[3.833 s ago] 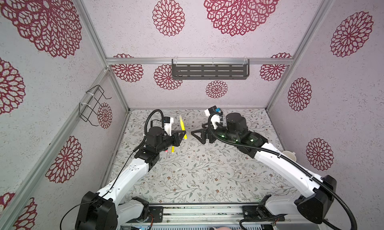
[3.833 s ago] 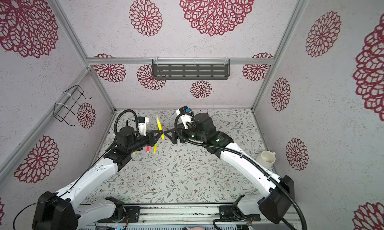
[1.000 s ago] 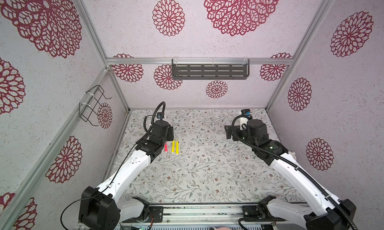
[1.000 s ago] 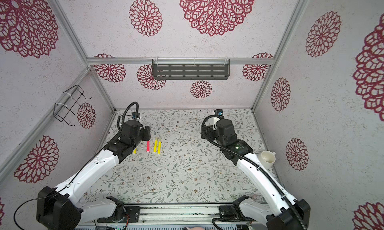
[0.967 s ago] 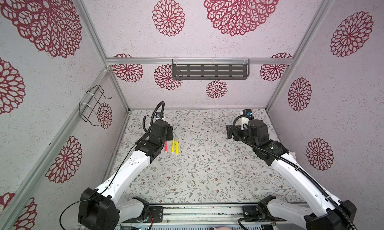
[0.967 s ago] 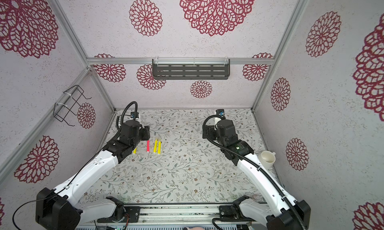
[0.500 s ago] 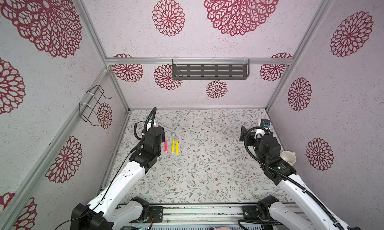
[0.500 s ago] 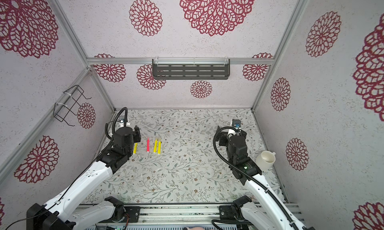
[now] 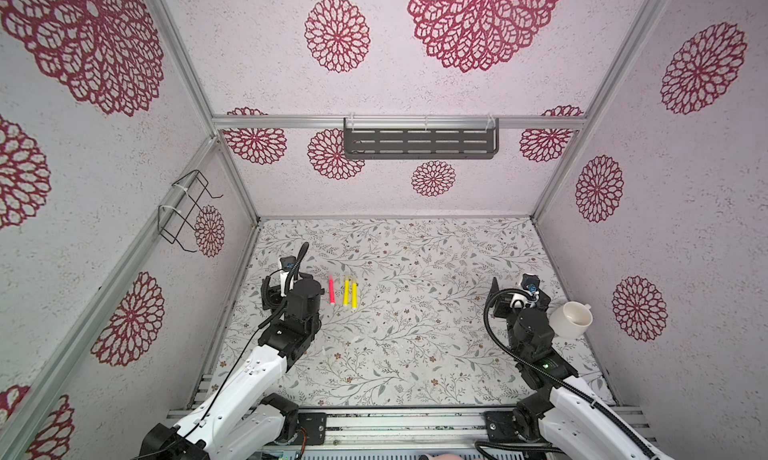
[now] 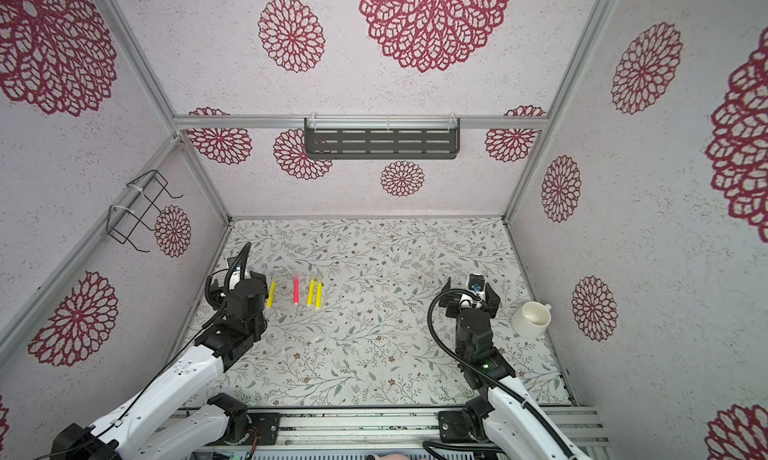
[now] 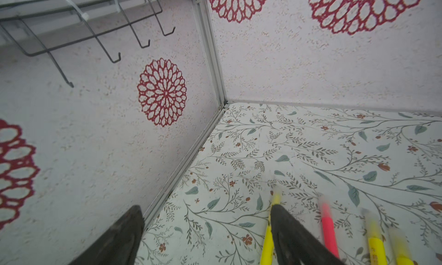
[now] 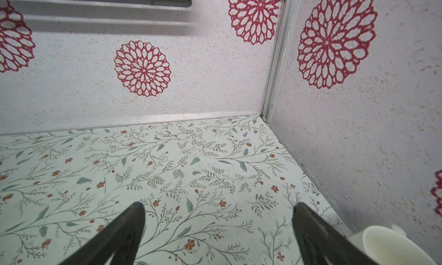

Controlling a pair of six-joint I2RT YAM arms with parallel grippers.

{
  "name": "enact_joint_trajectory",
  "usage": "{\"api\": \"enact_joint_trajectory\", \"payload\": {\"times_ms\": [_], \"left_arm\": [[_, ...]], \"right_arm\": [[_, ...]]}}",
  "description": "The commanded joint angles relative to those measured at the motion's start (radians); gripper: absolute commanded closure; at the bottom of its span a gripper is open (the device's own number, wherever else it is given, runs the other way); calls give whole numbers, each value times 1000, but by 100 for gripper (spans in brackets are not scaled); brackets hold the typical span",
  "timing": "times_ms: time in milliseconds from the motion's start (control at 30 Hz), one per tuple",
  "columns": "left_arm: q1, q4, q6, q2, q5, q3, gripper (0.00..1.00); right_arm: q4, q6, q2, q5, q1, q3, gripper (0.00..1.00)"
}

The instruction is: Insert the pens into the pen caps

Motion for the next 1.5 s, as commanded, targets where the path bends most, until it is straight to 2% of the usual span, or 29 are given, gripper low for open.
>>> {"api": "enact_joint_trajectory", "payload": {"times_ms": [0,33,67,133,300,567,733,967,1267,1467], "left_arm": [[6,-3,-66,-11,-80,-48,14],[6,-12,-84,-11,-89,-62,13],[5,-28,-105,-14,-93,-74,5],[6,-32,-136,-20,-117,-104,1],[5,-30,-170,-65,-112,-187,1],[3,42,-100,-160,-11,-288,1],[5,111,-73,-192,-7,-319,1],[8,240,-17,-188,-4,-355,1],[38,372,13,-171,24,-388,1],[108,483,22,-138,89,-411,1]], "right_arm": [[97,-41,-9,111,-4,-47,1],[116,-62,-17,121,-4,-74,1],[142,-85,-27,127,-5,-103,1],[184,-104,-40,141,-5,-154,1],[152,-69,-66,135,-4,-218,1],[59,-35,-177,153,-3,-290,1],[175,-78,-187,157,-4,-332,1],[392,-114,18,140,-4,-329,1],[667,-121,192,111,-25,-357,1],[1057,-121,443,77,-95,-394,1]]}}
